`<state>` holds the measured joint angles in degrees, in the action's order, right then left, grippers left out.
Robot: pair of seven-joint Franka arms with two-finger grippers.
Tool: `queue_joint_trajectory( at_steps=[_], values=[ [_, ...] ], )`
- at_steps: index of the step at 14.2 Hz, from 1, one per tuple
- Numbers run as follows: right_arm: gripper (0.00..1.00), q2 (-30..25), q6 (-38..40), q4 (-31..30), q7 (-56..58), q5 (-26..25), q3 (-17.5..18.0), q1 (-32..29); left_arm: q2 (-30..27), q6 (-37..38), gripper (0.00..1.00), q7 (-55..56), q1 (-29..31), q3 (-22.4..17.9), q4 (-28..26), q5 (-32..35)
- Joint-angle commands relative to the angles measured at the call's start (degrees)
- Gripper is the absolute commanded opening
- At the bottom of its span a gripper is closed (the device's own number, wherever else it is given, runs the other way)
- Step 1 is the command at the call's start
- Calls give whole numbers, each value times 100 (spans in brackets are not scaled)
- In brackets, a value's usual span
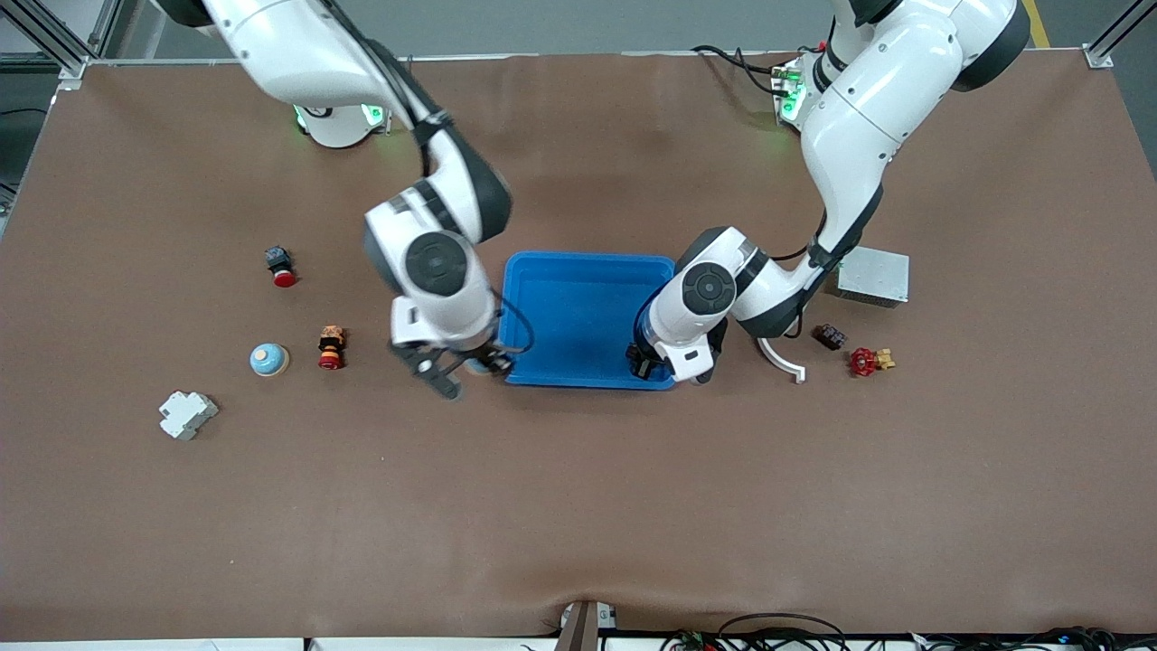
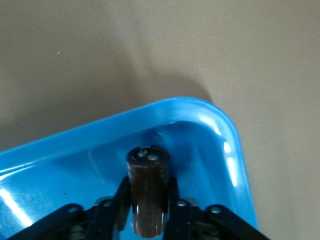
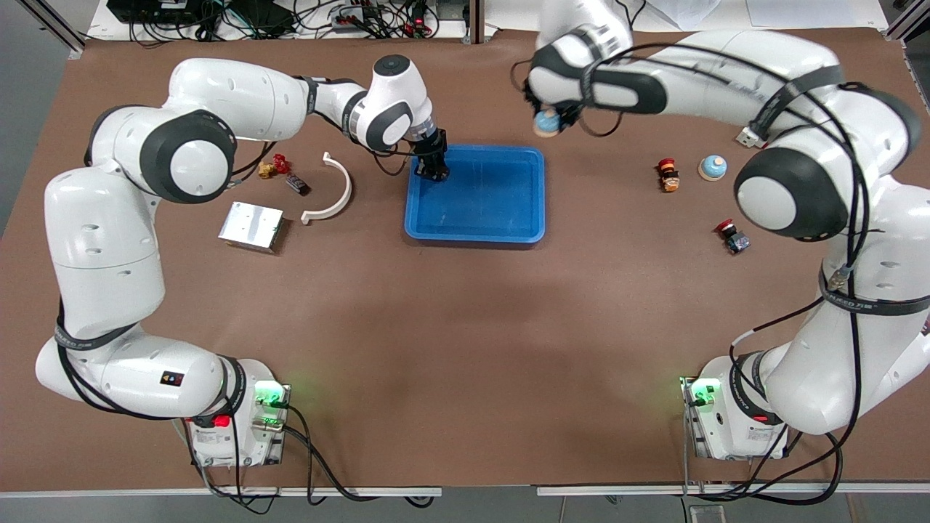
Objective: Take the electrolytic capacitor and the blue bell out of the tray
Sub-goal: 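Lift the bell with the right gripper while the left gripper lifts the capacitor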
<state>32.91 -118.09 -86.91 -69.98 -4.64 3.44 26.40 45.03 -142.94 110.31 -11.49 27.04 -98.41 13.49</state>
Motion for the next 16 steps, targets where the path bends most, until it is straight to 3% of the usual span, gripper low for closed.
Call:
queue_joint_trajectory(
  at_steps=[1,10,16],
  values=[
    [0,-284,40,-300,1000,-2,105,-687,-56,-50,0,114,-11,-50,41,119],
    [0,-276,-144,-476,3954,77,96,-2392,-547,178,0,140,287,82,33,-4],
    [0,22,-864,-722,5212,86,96,-3140,-1039,1286,0,325,270,91,375,-259]
  ],
)
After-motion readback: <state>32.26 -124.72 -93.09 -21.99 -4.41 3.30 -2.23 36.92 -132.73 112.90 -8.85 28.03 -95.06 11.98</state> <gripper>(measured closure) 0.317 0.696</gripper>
